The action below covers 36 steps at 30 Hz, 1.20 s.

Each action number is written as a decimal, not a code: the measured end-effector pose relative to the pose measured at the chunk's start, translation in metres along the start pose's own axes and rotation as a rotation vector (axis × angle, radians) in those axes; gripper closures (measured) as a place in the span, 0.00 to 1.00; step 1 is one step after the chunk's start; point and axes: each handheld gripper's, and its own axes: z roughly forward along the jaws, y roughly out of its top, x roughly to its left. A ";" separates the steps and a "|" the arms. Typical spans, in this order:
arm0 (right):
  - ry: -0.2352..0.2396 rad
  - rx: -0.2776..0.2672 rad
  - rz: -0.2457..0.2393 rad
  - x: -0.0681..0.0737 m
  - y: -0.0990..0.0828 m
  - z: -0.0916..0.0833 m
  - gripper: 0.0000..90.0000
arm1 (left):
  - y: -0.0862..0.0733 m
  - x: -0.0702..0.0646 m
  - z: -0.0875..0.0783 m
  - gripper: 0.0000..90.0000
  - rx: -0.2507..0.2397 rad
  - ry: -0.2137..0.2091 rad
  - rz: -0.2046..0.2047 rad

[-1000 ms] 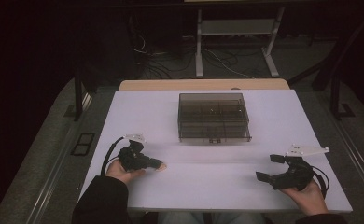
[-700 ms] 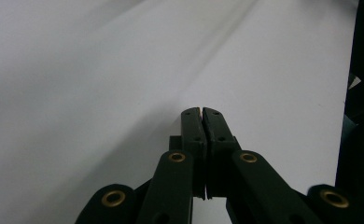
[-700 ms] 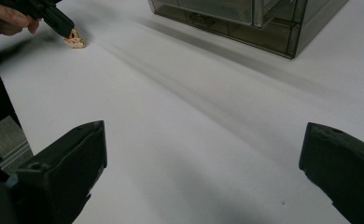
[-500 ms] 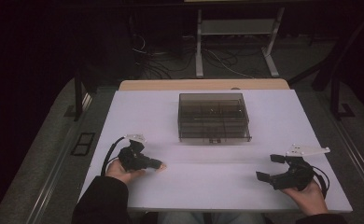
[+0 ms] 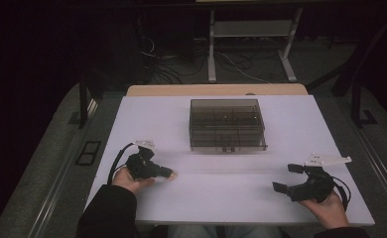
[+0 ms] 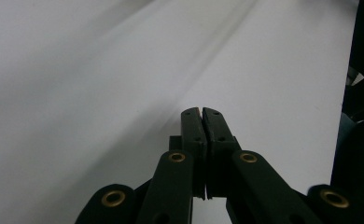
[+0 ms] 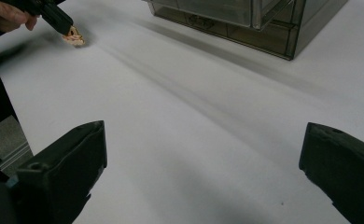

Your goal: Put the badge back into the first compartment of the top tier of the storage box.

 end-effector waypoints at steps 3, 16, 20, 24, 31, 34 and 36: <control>-0.003 -0.005 -0.002 0.000 0.000 0.000 0.00 | 0.004 -0.001 -0.002 0.98 0.002 0.001 0.005; 0.000 -0.004 0.002 0.000 0.000 -0.001 0.00 | 0.020 -0.004 -0.015 0.98 -0.018 0.013 0.030; 0.000 -0.002 0.004 0.000 0.000 -0.001 0.00 | 0.028 -0.006 -0.020 0.98 -0.018 0.018 0.043; 0.000 -0.003 0.003 0.000 0.000 -0.002 0.00 | 0.036 -0.008 -0.023 0.98 -0.015 0.011 0.057; -0.001 -0.005 0.005 0.000 -0.001 -0.003 0.00 | 0.045 -0.011 -0.025 0.98 -0.008 0.013 0.068; -0.002 -0.005 0.005 0.000 0.000 -0.003 0.00 | 0.048 -0.012 -0.026 0.98 -0.008 0.012 0.073; -0.001 -0.005 0.005 0.000 0.000 -0.003 0.00 | 0.050 -0.012 -0.028 0.98 -0.008 0.013 0.072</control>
